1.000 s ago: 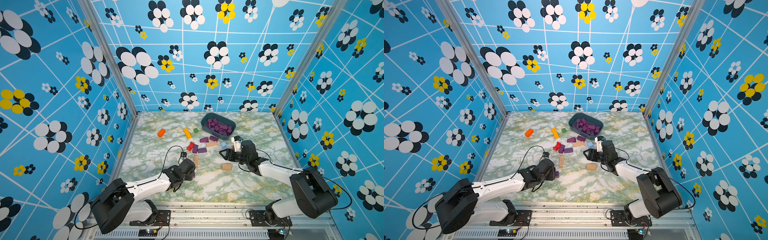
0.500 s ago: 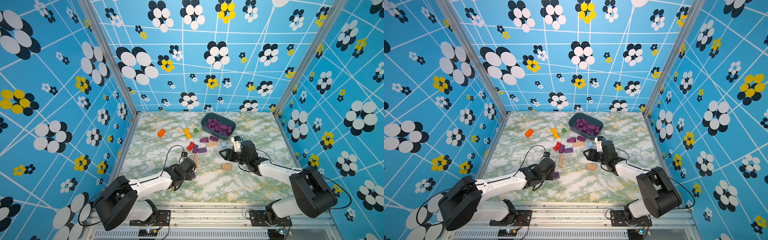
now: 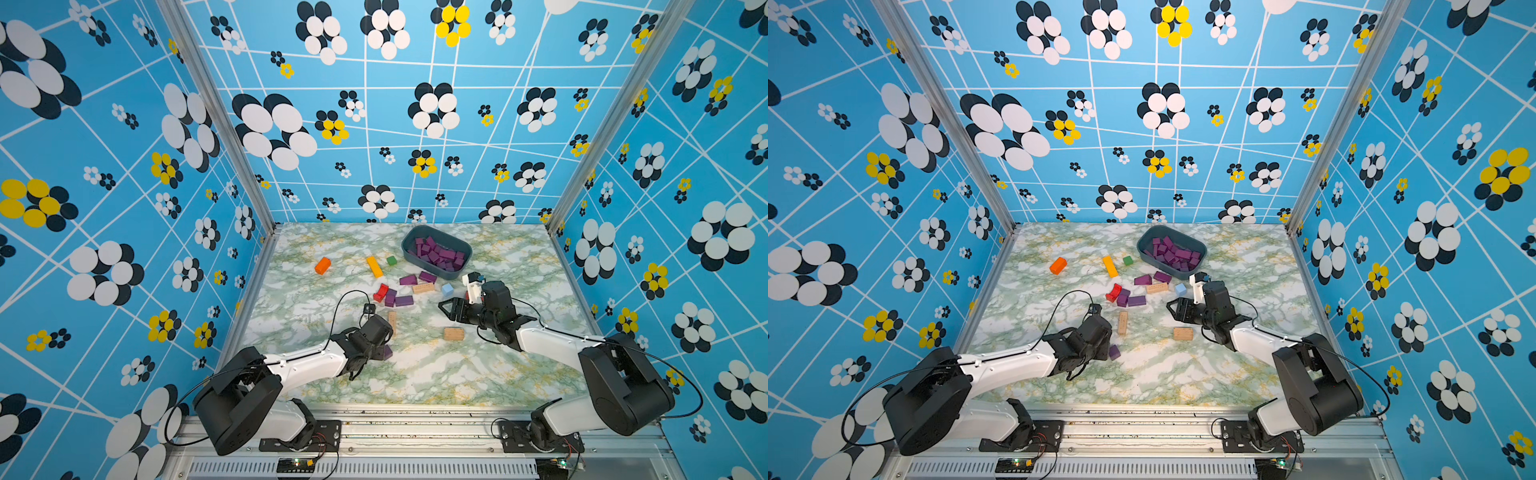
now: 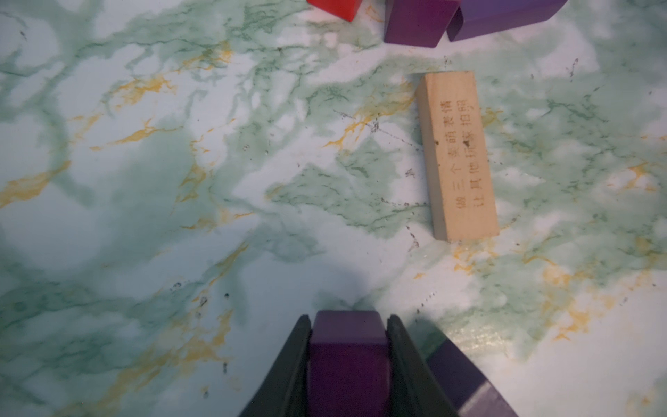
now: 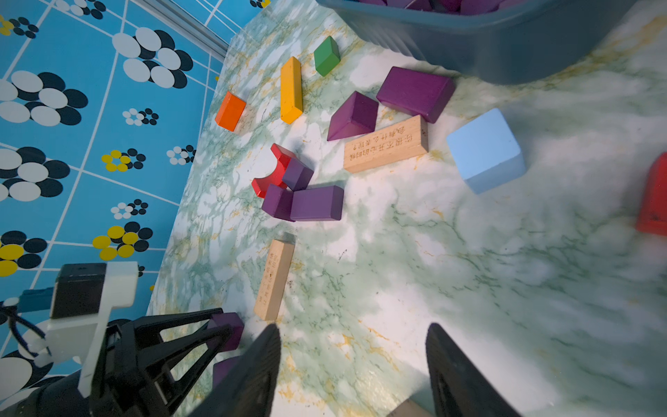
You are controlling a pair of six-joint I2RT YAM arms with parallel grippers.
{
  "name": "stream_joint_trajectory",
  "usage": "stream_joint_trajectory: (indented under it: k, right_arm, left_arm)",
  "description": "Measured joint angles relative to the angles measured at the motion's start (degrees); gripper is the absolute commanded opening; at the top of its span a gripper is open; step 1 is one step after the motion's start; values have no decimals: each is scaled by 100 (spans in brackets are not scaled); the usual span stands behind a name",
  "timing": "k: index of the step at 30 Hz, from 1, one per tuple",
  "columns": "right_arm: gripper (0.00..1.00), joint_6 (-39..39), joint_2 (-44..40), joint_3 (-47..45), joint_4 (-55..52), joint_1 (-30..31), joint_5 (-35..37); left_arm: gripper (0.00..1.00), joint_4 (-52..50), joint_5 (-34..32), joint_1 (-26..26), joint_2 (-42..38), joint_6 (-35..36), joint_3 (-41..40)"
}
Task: Pick purple bricks into the storage bin
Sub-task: Pick up the building block from the center of the board, then place the building block in the storage box.
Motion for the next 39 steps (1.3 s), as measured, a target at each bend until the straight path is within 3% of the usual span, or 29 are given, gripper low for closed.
stream_joint_trajectory:
  k: [20, 31, 39]
  right_arm:
    - [66, -17, 39, 26, -417, -39, 280]
    - [66, 2, 85, 26, -476, -170, 299]
    - [65, 4, 146, 26, -505, -280, 299]
  left_arm:
    - [27, 332, 339, 962, 1025, 881, 1082]
    - [26, 275, 546, 984, 1779, 1469, 2835]
    - [26, 492, 850, 973, 2942, 1775, 4610]
